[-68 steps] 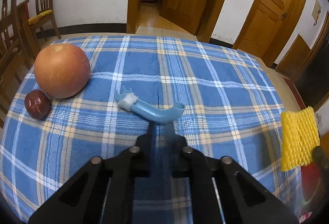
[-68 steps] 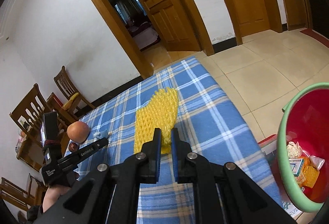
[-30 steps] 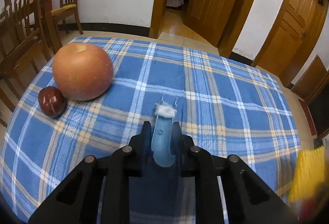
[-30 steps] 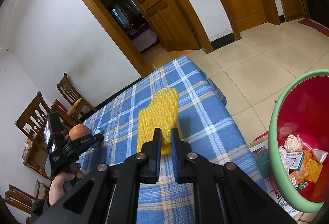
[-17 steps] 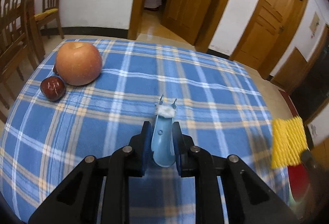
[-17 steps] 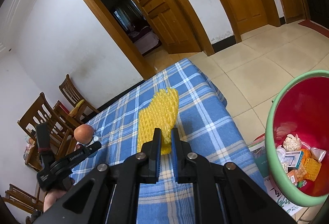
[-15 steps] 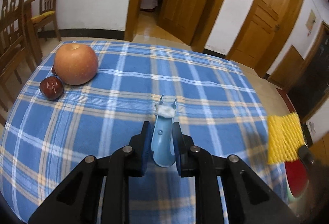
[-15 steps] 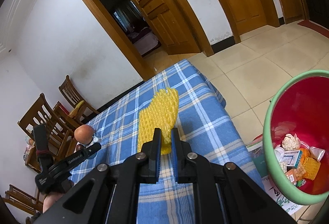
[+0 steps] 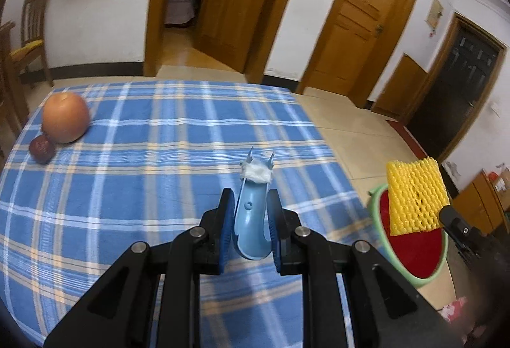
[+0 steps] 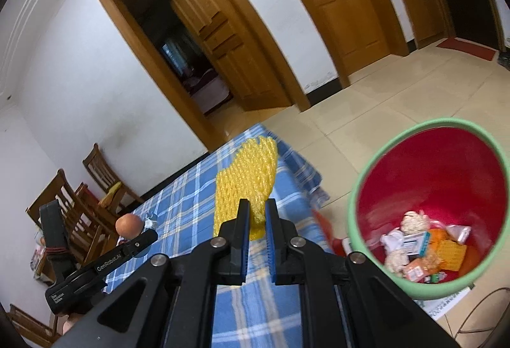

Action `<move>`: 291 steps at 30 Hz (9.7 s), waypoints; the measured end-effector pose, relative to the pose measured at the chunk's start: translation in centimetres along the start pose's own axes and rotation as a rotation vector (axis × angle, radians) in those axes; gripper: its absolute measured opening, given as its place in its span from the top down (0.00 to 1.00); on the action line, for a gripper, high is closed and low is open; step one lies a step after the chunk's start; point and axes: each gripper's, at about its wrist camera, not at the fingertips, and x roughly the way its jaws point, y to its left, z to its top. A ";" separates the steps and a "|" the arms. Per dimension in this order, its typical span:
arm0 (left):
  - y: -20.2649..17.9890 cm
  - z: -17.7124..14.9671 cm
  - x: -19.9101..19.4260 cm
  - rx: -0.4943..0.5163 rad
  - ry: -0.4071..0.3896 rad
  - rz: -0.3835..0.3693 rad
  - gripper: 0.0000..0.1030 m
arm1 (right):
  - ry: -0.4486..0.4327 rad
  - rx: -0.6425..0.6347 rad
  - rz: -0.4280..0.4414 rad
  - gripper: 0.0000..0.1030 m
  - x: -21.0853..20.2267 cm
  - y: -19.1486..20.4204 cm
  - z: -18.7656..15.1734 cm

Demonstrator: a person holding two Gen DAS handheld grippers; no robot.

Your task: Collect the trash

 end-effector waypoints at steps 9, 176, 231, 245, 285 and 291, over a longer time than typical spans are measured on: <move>-5.8 -0.3 -0.2 0.083 0.011 -0.098 0.81 | -0.075 0.048 -0.067 0.89 -4.6 -3.4 0.6; 1.2 -7.2 -13.3 0.030 -0.105 0.252 0.22 | 0.008 -0.234 -0.079 0.02 -7.0 8.8 -7.9; 13.8 -5.7 -3.2 -0.146 0.200 0.435 0.14 | 0.343 -0.380 -0.299 0.00 10.7 10.0 -8.6; 11.6 -6.3 -0.5 -0.090 0.131 0.412 0.01 | 0.338 -0.393 -0.363 0.00 13.1 8.1 -8.3; 11.5 -6.2 -0.4 -0.091 0.133 0.411 0.01 | 0.338 -0.394 -0.364 0.00 13.0 8.2 -8.4; 11.8 -6.2 -0.4 -0.091 0.133 0.411 0.01 | 0.338 -0.394 -0.364 0.00 13.0 8.2 -8.4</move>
